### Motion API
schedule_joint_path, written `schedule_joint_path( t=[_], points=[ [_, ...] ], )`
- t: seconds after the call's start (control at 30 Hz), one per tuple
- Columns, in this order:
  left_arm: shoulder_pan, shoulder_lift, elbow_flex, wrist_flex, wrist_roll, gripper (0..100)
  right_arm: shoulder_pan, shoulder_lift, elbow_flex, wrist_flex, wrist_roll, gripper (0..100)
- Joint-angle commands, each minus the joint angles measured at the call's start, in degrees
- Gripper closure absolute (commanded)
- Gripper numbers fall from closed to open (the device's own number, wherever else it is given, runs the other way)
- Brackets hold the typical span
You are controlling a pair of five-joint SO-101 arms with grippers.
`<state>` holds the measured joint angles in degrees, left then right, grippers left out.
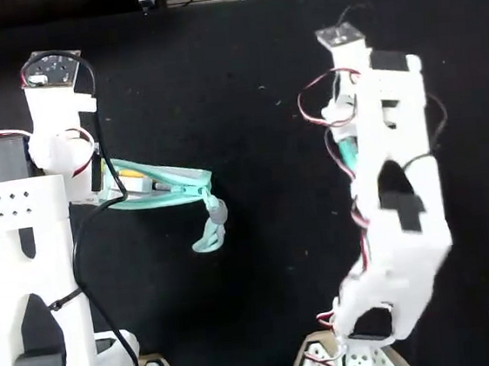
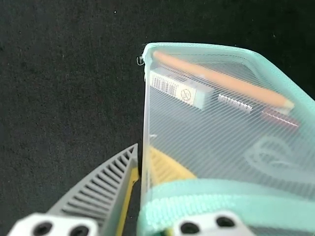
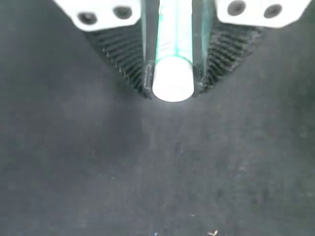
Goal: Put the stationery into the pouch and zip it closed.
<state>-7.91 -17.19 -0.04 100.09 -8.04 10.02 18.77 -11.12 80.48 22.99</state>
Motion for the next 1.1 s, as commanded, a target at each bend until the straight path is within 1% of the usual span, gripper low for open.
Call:
schedule_joint_path(
  t=[0.0, 0.1, 0.23, 0.3, 0.4, 0.47, 0.57, 0.63, 0.7, 0.77, 0.83, 0.9, 1.0, 1.07],
  points=[
    [-0.8, 0.7, 0.6, 0.6, 0.3, 97, -2.4, -19.1, 8.1, -1.0, 0.4, 98.6],
    [-0.8, 0.7, 0.4, 0.6, 0.3, 97, -6.5, -34.2, 18.0, -2.8, 0.3, 98.6],
    [-0.8, 0.6, 0.4, 0.6, 0.3, 97, -16.5, -57.4, 29.8, -6.2, 0.0, 98.6],
    [-0.8, 0.5, 0.4, 0.6, 0.3, 97, -22.2, -69.6, 35.1, -11.3, 0.4, 98.5],
    [-0.8, 0.6, 0.3, 0.6, 0.3, 97, -30.2, -85.5, 44.1, -22.0, -0.2, 98.5],
    [-0.8, 0.5, 0.2, 0.6, 0.3, 97, -36.5, -94.3, 50.3, -28.7, -0.2, 98.5],
    [-0.8, 0.2, 0.1, 0.6, 0.3, 97, -45.5, -103.5, 59.6, -38.7, -0.2, 98.5],
    [-0.8, 0.2, 0.1, 0.6, 0.3, 97, -51.2, -107.6, 65.1, -46.6, -0.2, 98.5],
    [-0.8, 0.2, 0.1, 0.6, 0.4, 97, -55.3, -110.0, 70.6, -56.0, 0.0, 98.5],
    [-0.8, 0.2, 0.1, 0.6, 0.4, 97, -57.3, -110.3, 75.5, -65.2, 0.0, 98.5],
    [-0.8, 0.1, 0.1, 0.6, 0.4, 97, -57.4, -109.5, 79.2, -72.6, -0.1, 98.5],
    [-0.8, 0.1, 0.1, 0.6, 0.4, 97, -57.7, -108.2, 81.1, -76.7, -0.1, 98.5],
    [-0.8, 0.1, 0.1, 0.6, 0.4, 97, -59.2, -104.9, 81.1, -77.6, -0.1, 98.5],
    [-0.8, 0.1, 0.1, 0.6, 0.4, 97, -60.7, -102.3, 81.0, -80.0, -0.1, 98.5]
  ],
)
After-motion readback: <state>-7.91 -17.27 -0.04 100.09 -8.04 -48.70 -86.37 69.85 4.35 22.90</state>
